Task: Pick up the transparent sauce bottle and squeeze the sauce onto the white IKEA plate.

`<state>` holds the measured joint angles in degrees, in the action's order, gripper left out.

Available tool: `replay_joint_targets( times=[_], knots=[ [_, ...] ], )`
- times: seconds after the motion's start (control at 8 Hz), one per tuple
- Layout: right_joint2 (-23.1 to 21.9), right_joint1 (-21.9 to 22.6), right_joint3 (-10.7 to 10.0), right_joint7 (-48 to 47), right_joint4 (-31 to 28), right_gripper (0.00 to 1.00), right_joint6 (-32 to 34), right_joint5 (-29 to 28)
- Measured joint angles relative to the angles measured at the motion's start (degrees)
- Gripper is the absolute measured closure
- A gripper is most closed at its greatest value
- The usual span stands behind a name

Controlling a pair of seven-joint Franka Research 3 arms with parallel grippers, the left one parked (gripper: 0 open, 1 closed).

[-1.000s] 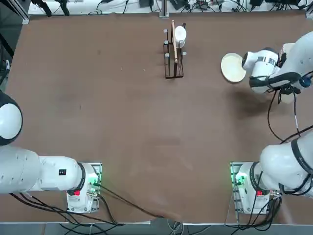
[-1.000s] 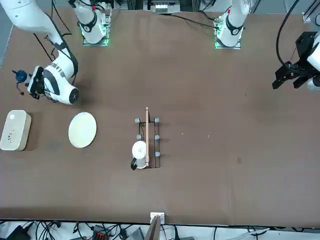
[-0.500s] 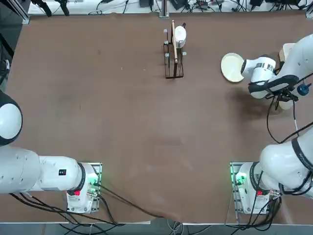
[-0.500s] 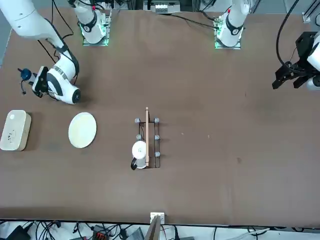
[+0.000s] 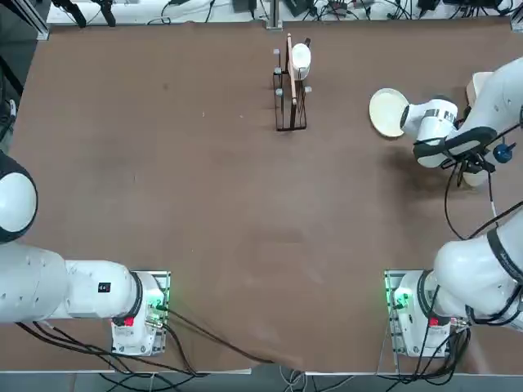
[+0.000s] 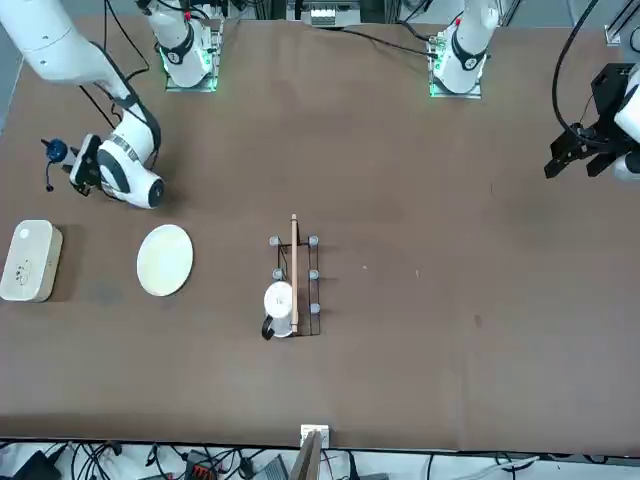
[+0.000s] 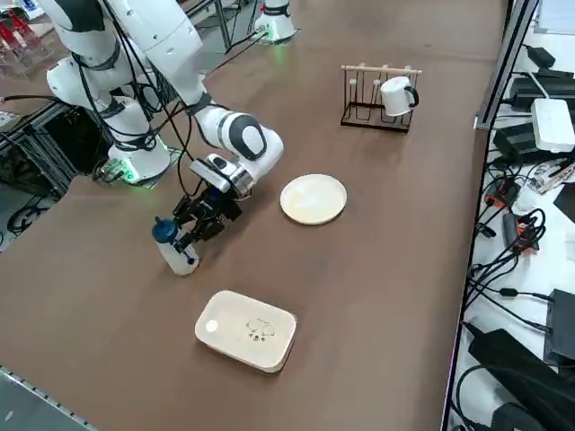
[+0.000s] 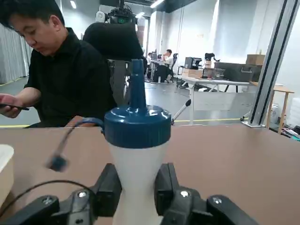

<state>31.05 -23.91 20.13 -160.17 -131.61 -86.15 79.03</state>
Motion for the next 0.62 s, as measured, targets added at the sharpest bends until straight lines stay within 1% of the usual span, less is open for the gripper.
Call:
replay_joint_targets(
  times=[0.38,0.62],
  knots=[
    [1.3,-0.04,0.0,-1.02,0.0,0.59,0.68,1.79],
    [1.83,-0.1,-0.01,-1.14,0.0,0.46,1.73,1.89]
  ],
)
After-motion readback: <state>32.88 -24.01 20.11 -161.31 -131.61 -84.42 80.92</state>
